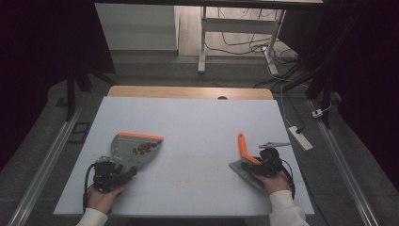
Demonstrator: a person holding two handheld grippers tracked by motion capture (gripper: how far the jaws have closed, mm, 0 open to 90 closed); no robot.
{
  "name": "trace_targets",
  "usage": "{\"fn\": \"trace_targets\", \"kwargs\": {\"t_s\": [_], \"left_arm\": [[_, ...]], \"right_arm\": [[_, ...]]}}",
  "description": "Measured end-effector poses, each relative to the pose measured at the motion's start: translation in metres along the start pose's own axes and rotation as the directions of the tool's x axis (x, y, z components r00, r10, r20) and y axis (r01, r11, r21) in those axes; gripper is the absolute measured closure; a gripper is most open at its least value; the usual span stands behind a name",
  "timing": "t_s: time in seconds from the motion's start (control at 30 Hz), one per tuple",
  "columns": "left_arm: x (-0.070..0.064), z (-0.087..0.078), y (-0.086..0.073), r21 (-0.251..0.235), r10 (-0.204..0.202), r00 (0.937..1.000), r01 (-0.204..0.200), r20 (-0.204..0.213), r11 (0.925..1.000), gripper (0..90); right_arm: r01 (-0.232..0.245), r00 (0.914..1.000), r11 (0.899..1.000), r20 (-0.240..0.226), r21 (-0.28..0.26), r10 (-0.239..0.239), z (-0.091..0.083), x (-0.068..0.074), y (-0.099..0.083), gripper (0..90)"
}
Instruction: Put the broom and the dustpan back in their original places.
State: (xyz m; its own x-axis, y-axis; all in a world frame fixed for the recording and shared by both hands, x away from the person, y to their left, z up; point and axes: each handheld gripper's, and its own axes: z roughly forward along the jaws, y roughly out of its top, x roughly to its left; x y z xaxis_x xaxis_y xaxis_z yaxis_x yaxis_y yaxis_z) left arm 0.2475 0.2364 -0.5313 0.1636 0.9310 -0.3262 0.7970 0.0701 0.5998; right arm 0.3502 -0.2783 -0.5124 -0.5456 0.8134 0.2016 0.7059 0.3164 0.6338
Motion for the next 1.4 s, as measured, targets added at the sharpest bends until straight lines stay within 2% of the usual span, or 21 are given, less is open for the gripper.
{"fn": "trace_targets", "kwargs": {"t_s": [0.1, 0.33, 0.57, 0.67, 0.73, 0.83, 0.93, 1.0, 1.13, 1.27, 1.33, 1.4], "left_arm": [[-0.001, -0.002, 0.0, -0.004, 0.021, 0.9998, -0.021, 0.0, 0.9998, 36.7], [-0.004, -0.01, -0.002, -0.017, 0.073, 0.9972, -0.073, -0.015, 0.9972, 35.2], [-0.003, -0.024, -0.003, -0.041, 0.118, 0.9918, -0.12, -0.05, 0.992, 34.2], [-0.007, -0.031, -0.001, -0.049, 0.161, 0.9855, -0.164, -0.054, 0.9853, 34.3], [-0.011, -0.032, 0.0, -0.049, 0.203, 0.9787, -0.204, -0.032, 0.9777, 34.3], [-0.017, -0.029, 0.0, -0.049, 0.273, 0.962, -0.272, 0.012, 0.9611, 35.0], [-0.02, -0.023, 0.001, -0.05, 0.322, 0.9425, -0.319, 0.09, 0.9466, 35.8], [-0.022, -0.018, 0.003, -0.044, 0.354, 0.9279, -0.352, 0.116, 0.9351, 35.9], [-0.027, -0.011, 0.008, -0.043, 0.399, 0.9037, -0.397, 0.157, 0.9169, 35.8], [-0.031, -0.005, 0.012, -0.049, 0.42, 0.8878, -0.418, 0.189, 0.9069, 35.7], [-0.032, -0.002, 0.013, -0.044, 0.427, 0.883, -0.427, 0.195, 0.9031, 35.6], [-0.033, -0.001, 0.014, -0.038, 0.431, 0.8811, -0.432, 0.195, 0.9009, 35.5]], "right_arm": [[0.011, 0.9995, 1.0, 0.029, -0.01, -0.011, -0.001, 0.001, 0.0, 37.3], [0.015, 0.9992, 0.998, 0.038, -0.06, -0.013, -0.009, 0.003, 0.0, 38.2], [0.089, 0.9956, 0.991, 0.04, -0.105, -0.085, -0.019, 0.013, 0.0, 39.6], [0.125, 0.9921, 0.985, 0.024, -0.115, -0.124, -0.022, 0.018, 0.0, 40.3], [0.147, 0.9891, 0.982, 0.005, -0.115, -0.147, -0.023, 0.021, 0.0, 40.4], [0.181, 0.9827, 0.977, -0.019, -0.114, -0.184, -0.022, 0.025, 0.0, 40.4], [0.218, 0.9739, 0.97, -0.04, -0.106, -0.224, -0.02, 0.029, 0.0, 40.4], [0.238, 0.9688, 0.966, -0.046, -0.105, -0.243, -0.019, 0.032, -0.001, 40.4], [0.272, 0.9582, 0.956, -0.06, -0.11, -0.28, -0.018, 0.035, -0.002, 40.5], [0.308, 0.9454, 0.943, -0.07, -0.125, -0.318, -0.017, 0.038, -0.003, 40.5], [0.321, 0.9402, 0.938, -0.073, -0.131, -0.333, -0.017, 0.04, -0.003, 40.5], [0.329, 0.9371, 0.934, -0.076, -0.137, -0.341, -0.017, 0.041, -0.003, 40.5]]}}
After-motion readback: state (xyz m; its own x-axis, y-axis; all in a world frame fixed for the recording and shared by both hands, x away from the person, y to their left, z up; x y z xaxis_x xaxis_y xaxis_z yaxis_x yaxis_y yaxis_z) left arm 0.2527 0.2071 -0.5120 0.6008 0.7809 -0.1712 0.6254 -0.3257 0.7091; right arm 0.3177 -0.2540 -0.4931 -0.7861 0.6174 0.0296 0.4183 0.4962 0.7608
